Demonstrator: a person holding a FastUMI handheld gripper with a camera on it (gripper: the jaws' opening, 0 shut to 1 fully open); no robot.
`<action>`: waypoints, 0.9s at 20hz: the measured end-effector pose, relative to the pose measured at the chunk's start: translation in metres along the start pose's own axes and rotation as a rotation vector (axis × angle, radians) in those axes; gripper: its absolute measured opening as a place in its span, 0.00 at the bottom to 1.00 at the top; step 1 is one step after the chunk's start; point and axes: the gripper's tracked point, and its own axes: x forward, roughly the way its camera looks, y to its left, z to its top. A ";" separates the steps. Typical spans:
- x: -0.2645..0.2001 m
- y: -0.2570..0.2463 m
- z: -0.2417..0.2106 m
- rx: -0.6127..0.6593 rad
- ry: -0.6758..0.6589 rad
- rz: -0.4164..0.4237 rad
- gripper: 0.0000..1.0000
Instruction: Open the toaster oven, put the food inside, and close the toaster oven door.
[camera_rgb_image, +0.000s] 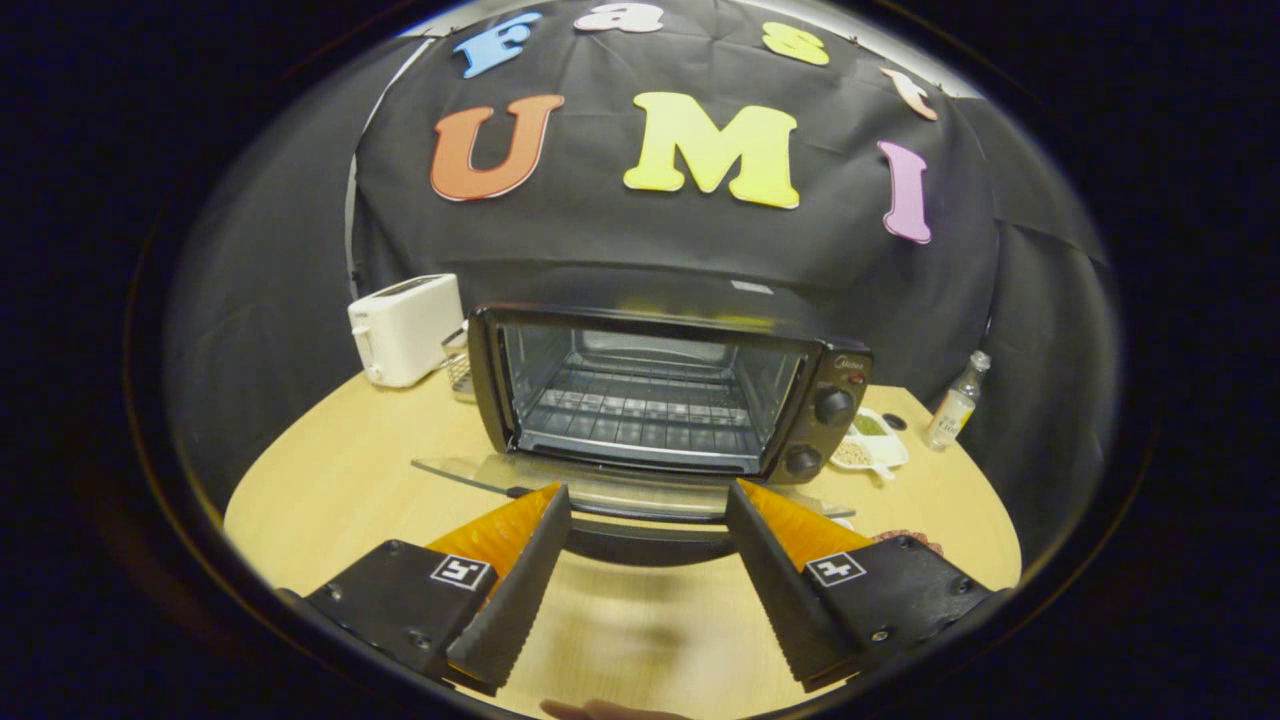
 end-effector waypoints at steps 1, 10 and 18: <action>0.000 0.001 -0.006 0.002 0.016 0.008 0.99; 0.028 0.008 -0.076 0.112 0.252 0.102 0.99; 0.015 0.012 -0.072 0.114 0.283 0.144 0.99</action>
